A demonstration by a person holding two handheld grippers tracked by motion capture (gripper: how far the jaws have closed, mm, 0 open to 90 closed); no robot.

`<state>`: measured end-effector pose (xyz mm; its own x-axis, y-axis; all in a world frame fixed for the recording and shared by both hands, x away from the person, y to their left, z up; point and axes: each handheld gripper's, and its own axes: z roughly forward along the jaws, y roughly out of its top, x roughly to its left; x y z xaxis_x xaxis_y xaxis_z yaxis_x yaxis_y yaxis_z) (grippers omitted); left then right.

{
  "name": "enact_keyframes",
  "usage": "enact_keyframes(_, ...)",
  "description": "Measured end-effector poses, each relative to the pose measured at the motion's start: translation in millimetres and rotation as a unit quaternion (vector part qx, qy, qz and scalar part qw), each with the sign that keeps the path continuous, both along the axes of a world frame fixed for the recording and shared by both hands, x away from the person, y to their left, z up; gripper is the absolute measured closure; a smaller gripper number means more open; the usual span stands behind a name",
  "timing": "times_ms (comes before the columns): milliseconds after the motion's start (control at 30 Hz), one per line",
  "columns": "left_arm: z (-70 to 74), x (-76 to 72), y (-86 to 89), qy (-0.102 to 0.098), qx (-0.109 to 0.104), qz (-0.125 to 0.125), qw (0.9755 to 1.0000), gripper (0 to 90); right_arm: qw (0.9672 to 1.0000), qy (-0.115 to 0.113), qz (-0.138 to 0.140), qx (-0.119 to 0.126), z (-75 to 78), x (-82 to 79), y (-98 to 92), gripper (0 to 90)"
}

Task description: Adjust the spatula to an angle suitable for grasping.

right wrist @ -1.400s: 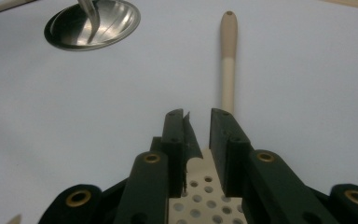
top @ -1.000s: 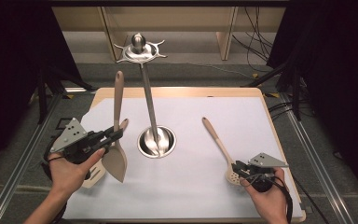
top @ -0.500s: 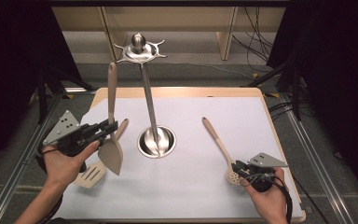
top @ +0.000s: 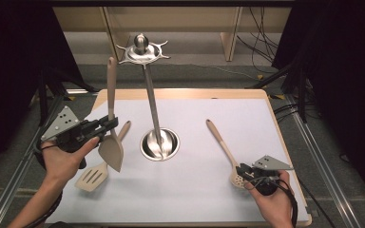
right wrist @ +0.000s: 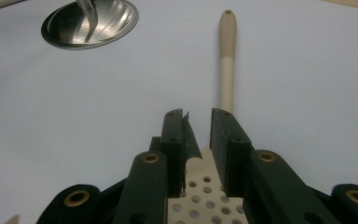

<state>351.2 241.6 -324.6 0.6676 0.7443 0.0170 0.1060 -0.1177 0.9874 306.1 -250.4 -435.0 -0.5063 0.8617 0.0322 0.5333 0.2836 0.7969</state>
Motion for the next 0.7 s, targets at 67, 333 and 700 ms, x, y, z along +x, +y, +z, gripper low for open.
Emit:
enact_keyframes(67, -0.3, 0.8, 0.1, 0.001, 0.0, 0.0, 1.0, 78.0, 1.0, 0.002, 0.004, 0.002, -0.5, 0.6, -0.2, 75.9)
enact_keyframes(333, -3.0, 5.3, 1.1, 0.007, 0.002, -0.002, 1.0, 77.9, 0.9999, -0.007, 0.004, -0.008, -0.4, 1.0, -1.2, 75.8)
enact_keyframes(700, -2.8, 9.3, -1.3, 0.009, 0.009, -0.006, 0.9999, 78.0, 0.9999, -0.006, 0.004, -0.009, -0.6, 1.1, -0.9, 75.8)
